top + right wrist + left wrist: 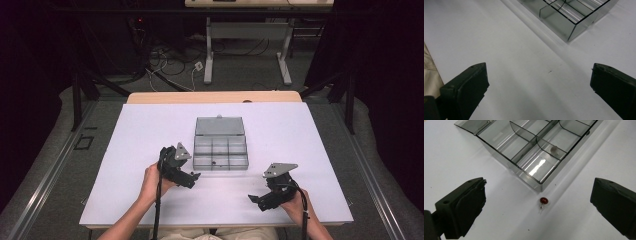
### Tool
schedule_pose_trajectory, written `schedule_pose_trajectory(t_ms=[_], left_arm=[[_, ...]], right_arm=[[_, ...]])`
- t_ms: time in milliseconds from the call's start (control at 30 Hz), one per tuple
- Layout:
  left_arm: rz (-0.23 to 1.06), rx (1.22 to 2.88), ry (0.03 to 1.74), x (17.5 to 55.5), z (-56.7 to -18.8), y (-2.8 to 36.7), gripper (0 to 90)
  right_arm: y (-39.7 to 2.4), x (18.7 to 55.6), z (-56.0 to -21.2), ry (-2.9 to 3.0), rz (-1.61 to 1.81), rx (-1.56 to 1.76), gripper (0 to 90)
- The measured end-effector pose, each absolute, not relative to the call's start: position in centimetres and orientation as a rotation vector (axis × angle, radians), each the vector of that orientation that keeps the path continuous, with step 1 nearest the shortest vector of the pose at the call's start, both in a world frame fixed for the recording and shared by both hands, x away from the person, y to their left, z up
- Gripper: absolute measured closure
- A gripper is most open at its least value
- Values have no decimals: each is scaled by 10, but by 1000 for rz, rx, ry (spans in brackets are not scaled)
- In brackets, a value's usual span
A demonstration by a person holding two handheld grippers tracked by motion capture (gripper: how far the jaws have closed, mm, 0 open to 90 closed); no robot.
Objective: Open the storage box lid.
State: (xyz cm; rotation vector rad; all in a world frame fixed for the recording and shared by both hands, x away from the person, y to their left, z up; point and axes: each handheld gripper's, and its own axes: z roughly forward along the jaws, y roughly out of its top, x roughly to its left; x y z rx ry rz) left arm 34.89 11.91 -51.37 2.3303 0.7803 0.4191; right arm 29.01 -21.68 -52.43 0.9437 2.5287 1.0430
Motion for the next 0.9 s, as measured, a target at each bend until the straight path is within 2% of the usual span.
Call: schedule_pose_trajectory(t_ms=[167,367,433,733,900], left_arm=[[417,2348,813,347,-519,124,0],[354,2344,822,346,-524,129,2],[339,2340,819,346,-525,131,30],[314,2315,841,348,-529,137,273],[258,2289,823,354,-534,140,450]], right_arm=[[-217,290,-525,2531,1038,941,9],[-217,290,-525,2533,1043,941,9],[-216,290,-525,2535,1038,944,9],[-216,291,-526,2547,1041,938,9],[-216,291,-526,2543,1044,932,9]])
